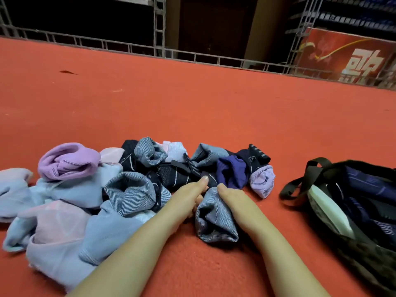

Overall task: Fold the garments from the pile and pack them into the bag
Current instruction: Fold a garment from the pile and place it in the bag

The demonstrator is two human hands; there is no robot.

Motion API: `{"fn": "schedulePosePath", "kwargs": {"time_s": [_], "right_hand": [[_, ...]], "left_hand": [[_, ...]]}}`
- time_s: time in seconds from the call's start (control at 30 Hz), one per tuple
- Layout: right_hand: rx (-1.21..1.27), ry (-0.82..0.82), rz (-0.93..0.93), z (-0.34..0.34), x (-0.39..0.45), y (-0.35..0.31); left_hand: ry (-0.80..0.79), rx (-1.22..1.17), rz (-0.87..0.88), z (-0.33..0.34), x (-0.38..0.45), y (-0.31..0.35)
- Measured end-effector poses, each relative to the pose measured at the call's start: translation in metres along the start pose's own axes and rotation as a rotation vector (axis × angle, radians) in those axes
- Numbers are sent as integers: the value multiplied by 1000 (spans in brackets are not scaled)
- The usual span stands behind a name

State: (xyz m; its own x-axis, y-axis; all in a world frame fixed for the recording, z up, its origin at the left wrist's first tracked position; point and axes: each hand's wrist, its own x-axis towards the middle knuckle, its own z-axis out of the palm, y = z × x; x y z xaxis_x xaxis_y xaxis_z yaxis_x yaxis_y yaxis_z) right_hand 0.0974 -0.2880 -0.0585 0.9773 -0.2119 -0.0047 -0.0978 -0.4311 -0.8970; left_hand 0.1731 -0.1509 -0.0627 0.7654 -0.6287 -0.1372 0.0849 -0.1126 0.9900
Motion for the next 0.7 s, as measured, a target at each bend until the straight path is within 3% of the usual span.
{"fn": "schedulePosePath", "kwargs": {"time_s": [0.07,0.2,0.27,0.5,0.6,0.7], "right_hand": [[75,-14,-50,-4,-5,5],[116,270,-113,-8,0,9],[156,322,-163,-9,-1,9],[280,120,76,-11,17,19],[347,-104,116,-9,5,24],[363,-239,5,-7,-5,17]], "left_hand": [[-25,51,56,3,-6,1],[-159,117,156,10,-18,-1],[-156,64,191,9,-18,-2],[-205,-256,367,6,-23,3],[-237,-353,397,7,-21,2],[-162,-393,411,12,-21,3]]}}
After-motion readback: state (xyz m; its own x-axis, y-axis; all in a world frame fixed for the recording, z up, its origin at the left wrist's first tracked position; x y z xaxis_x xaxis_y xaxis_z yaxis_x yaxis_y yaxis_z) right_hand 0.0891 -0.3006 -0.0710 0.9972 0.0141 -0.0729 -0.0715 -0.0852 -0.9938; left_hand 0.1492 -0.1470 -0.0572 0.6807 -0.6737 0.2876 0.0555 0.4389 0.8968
